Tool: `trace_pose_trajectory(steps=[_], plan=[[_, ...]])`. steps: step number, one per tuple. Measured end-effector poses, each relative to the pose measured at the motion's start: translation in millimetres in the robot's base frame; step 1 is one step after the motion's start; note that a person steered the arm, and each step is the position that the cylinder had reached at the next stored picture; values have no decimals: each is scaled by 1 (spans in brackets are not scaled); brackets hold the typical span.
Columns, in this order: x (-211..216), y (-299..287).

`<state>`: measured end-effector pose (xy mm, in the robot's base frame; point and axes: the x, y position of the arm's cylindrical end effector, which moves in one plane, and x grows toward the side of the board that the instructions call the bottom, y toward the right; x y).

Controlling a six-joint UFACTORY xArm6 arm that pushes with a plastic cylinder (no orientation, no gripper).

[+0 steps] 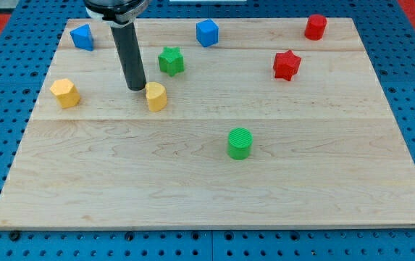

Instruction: Move the green star towards the right center of the board

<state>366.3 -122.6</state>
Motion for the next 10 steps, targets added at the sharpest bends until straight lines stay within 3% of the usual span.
trace_pose_trajectory(steps=[1, 3, 4, 5, 6, 7, 8, 9, 10], plan=[[-45, -25], [-71, 22], [-44, 127], [16, 239], [44, 257], [80, 220], [102, 250], [75, 269], [75, 293]])
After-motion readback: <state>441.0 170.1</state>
